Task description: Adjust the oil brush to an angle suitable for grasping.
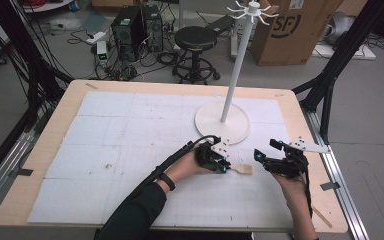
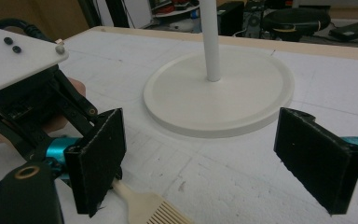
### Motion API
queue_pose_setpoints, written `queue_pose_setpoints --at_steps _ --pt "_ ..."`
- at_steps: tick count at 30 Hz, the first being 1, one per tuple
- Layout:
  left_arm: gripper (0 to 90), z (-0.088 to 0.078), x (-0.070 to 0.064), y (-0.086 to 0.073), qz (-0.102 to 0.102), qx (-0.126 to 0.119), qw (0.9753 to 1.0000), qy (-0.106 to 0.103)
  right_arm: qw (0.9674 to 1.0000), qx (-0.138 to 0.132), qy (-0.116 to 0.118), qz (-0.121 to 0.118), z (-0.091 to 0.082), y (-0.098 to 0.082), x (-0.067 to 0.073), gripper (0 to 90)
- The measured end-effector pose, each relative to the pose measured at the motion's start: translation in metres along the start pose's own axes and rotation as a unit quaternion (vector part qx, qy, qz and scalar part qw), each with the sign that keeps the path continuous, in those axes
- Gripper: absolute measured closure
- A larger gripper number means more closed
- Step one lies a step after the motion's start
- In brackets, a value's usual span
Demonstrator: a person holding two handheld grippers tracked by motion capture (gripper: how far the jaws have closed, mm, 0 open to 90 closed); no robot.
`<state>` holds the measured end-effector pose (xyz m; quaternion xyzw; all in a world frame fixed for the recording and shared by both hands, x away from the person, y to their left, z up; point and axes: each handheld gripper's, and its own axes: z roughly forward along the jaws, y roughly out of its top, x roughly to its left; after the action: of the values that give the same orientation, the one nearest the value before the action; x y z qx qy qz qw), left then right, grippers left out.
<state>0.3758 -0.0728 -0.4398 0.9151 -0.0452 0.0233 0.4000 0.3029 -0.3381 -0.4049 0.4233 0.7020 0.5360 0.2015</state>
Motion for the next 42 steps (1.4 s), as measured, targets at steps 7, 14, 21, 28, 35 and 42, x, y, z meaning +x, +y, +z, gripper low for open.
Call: queue_pose_setpoints --at_steps 7,14,21,28,35,42 --pt "60.4 -0.001 0.001 -0.001 -0.028 -0.008 0.9993 0.025 1.0000 0.001 0.001 0.000 0.000 0.000 0.000 15.8" --pt "32.0 -0.031 0.000 0.001 -0.081 -0.057 0.9925 0.072 1.0000 0.001 0.000 0.000 -0.001 -0.001 -0.001 15.8" --pt "24.6 -0.095 -0.008 -0.022 -0.125 -0.123 0.9766 0.125 1.0000 0.003 0.002 -0.003 0.001 -0.001 0.000 15.8" --pt "24.4 -0.164 -0.028 -0.071 -0.162 -0.179 0.9497 0.200 0.9999 0.007 0.004 -0.006 0.005 -0.001 0.000 15.7" --pt "23.7 -0.220 -0.050 -0.136 -0.210 -0.196 0.9221 0.259 0.9999 0.012 0.005 -0.007 0.009 -0.002 -0.001 15.7" --pt "22.8 -0.253 -0.067 -0.191 -0.262 -0.225 0.8882 0.303 0.9999 0.008 0.012 -0.007 0.011 0.000 0.000 15.6"
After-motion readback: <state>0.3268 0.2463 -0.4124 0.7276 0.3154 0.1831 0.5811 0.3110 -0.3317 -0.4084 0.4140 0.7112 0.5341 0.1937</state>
